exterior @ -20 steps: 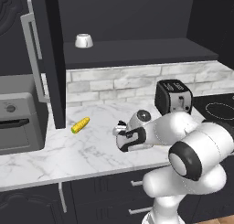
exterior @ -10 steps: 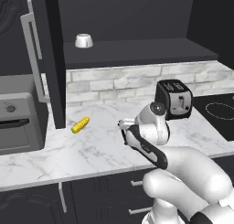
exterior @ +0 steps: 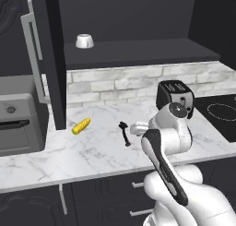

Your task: Pick the dish brush and sponge from the cabinet and place them on the counter.

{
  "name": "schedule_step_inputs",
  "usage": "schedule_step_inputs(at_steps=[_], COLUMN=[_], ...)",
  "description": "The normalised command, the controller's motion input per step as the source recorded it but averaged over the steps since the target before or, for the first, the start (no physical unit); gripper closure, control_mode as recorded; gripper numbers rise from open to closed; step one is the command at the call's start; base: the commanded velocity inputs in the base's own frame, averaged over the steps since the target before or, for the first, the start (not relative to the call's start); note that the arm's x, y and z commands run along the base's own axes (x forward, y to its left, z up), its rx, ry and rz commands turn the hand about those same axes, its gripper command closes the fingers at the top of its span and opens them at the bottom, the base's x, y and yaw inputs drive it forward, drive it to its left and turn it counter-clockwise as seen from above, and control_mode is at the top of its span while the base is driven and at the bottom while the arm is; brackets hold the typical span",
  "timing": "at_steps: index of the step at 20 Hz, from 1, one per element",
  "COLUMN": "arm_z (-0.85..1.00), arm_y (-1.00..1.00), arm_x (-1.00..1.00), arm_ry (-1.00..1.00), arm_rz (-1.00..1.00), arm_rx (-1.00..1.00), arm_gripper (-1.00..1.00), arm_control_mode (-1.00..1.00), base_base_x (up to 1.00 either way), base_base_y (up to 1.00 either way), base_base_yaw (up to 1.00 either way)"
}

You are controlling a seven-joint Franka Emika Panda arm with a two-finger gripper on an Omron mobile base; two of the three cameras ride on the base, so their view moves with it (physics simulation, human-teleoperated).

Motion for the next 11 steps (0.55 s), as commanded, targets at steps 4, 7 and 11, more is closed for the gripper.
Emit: schedule_step_inputs(at_steps=[4,7,11], arm_z=[0.76,0.99,0.76], arm_y=[-0.01,-0.03,-0.14], arm_x=[-0.70,-0.64,-0.78], arm_ry=[0.00,-0.01,-0.03], arm_rz=[0.00,0.00,0.00], arm_rx=[0.00,0.00,0.00], arm_gripper=[-1.00,-1.00,-1.00], arm_control_mode=[-1.00,-1.00,-1.00], base_base_x=[0.00,0.00,0.00], base_base_y=[0.00,0.00,0.00], base_base_yaw=[0.00,0.00,0.00])
